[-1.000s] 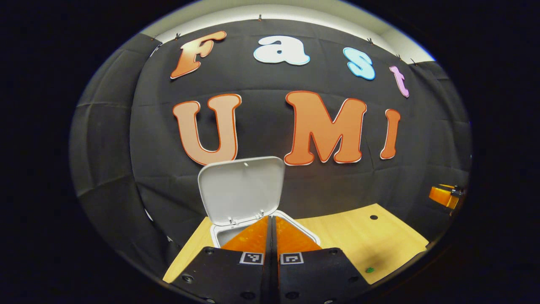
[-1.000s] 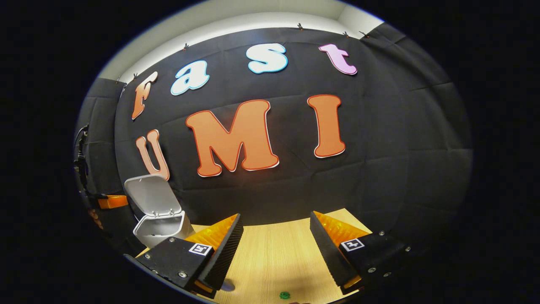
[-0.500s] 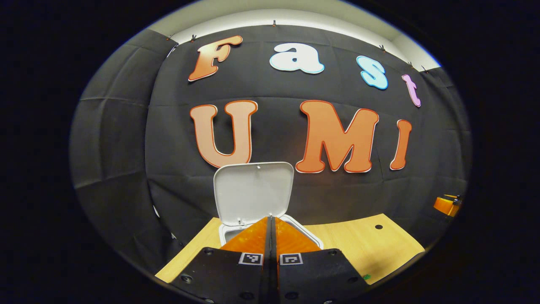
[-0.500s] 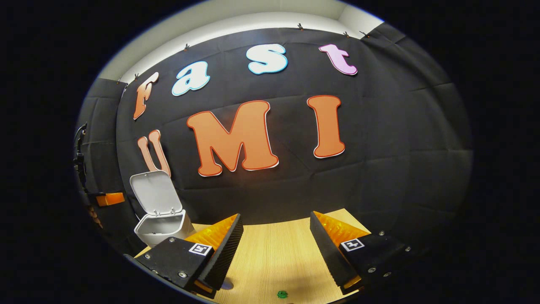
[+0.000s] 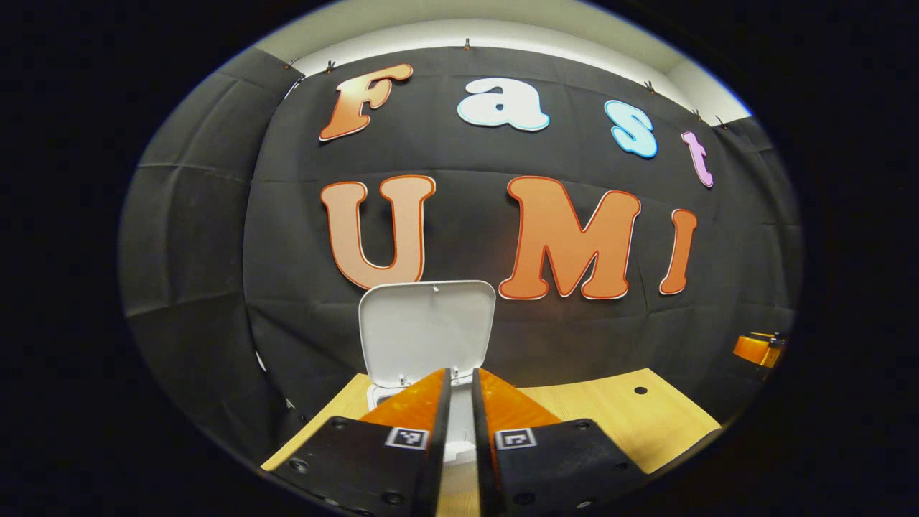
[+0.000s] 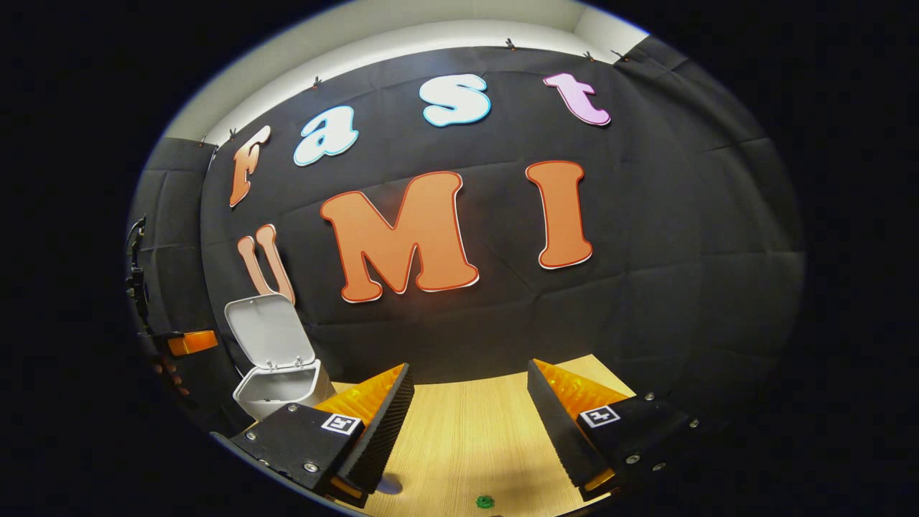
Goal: Press the lid of the desktop garbage bin to open it, pick up the crumpled paper on the desktop and throw it into the bin, then pick up the pop can on the desktop and drop it into the bin, and finally close the garbage bin lid.
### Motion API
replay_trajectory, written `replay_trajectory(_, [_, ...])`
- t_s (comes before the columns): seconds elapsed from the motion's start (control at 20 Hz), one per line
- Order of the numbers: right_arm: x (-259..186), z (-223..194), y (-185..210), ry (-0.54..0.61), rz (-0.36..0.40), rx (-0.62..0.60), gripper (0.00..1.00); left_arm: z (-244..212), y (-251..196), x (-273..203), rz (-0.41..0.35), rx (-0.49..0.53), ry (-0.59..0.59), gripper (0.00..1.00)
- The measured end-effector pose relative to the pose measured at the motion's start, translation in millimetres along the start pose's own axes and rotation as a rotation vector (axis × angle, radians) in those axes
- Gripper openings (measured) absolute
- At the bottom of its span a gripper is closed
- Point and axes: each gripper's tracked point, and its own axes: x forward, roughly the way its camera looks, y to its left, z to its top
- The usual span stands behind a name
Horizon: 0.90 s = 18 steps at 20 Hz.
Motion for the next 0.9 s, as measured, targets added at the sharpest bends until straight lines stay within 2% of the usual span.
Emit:
replay_trajectory(0.05, [1.4,0.9,1.2,-0.002,0.0,0.002,1.0,0.3,3.0,1.2,0.013,0.004,-0.006,0.4])
replay_trajectory(0.1, [1.5,1.8,1.7,-0.003,0.003,0.004,0.94,-1.0,6.0,-0.9,0.029,0.011,-0.01,0.59])
replay_trajectory(0.15, [1.9,0.9,1.4,-0.003,0.003,0.004,1.0,-1.2,7.3,0.1,0.039,0.012,-0.014,0.77])
replay_trajectory(0.2, [2.1,0.1,1.7,0.0,0.004,0.002,1.0,0.6,8.2,-1.0,0.044,0.008,-0.025,0.96])
replay_trajectory(0.3, [3.0,-0.6,3.0,0.004,0.006,-0.007,1.0,1.9,8.4,-2.9,0.042,0.002,-0.028,0.98])
replay_trajectory(0.6, [1.5,-16.4,-0.2,0.041,0.007,-0.052,1.0,-1.2,7.3,-6.1,0.029,0.002,-0.023,0.96])
replay_trajectory(0.65, [1.8,-22.6,-0.3,0.056,0.005,-0.062,0.95,-3.1,5.7,-5.8,0.025,0.004,-0.02,0.96])
replay_trajectory(0.75, [2.2,-40.7,-0.9,0.098,0.012,-0.074,0.95,-5.8,2.1,-6.6,0.012,0.011,-0.017,0.96])
replay_trajectory(0.8, [2.8,-53.6,-3.5,0.127,0.009,-0.079,1.0,-7.8,-0.3,-6.8,0.006,0.016,-0.014,0.96])
replay_trajectory(0.85, [3.8,-67.9,-4.6,0.159,0.007,-0.084,0.95,-9.1,-2.1,-6.4,-0.002,0.023,-0.01,0.95])
replay_trajectory(0.9, [2.6,-83.4,-6.5,0.194,0.006,-0.092,0.95,-11.9,-3.2,-6.2,-0.007,0.032,-0.008,0.95])
